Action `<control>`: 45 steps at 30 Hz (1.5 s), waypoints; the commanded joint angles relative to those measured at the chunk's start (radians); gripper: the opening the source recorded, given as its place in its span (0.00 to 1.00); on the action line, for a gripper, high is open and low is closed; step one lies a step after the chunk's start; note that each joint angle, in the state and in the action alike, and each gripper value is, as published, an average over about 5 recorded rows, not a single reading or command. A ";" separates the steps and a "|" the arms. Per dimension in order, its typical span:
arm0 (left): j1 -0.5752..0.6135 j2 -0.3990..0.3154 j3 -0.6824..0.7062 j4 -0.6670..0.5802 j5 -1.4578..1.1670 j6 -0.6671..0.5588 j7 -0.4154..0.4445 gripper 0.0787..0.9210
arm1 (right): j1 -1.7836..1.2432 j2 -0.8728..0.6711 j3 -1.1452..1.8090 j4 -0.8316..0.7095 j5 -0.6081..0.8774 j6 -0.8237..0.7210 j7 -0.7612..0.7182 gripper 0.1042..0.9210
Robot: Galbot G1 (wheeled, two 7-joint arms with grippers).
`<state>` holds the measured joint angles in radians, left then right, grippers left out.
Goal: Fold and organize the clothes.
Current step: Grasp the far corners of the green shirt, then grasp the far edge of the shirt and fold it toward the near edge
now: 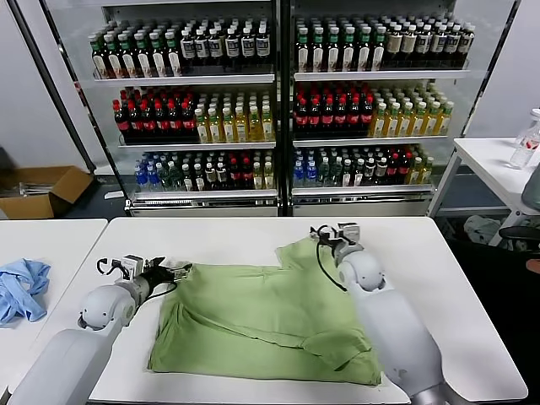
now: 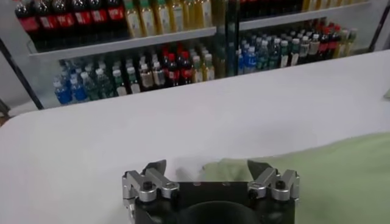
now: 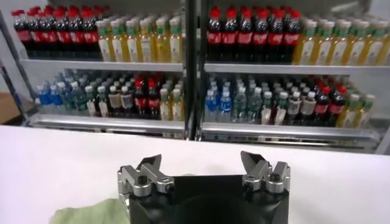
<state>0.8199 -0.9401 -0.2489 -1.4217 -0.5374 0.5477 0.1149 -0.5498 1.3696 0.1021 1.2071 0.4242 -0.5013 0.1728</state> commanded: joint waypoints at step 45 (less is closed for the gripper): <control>0.261 0.142 -0.137 -0.240 -0.138 -0.080 0.055 0.01 | -0.495 -0.237 0.116 0.800 0.209 -0.076 0.130 0.00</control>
<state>0.9509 -0.8624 -0.3205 -1.5447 -0.6298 0.4974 0.1700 -0.7718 1.2493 0.1564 1.6203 0.5785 -0.5450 0.2630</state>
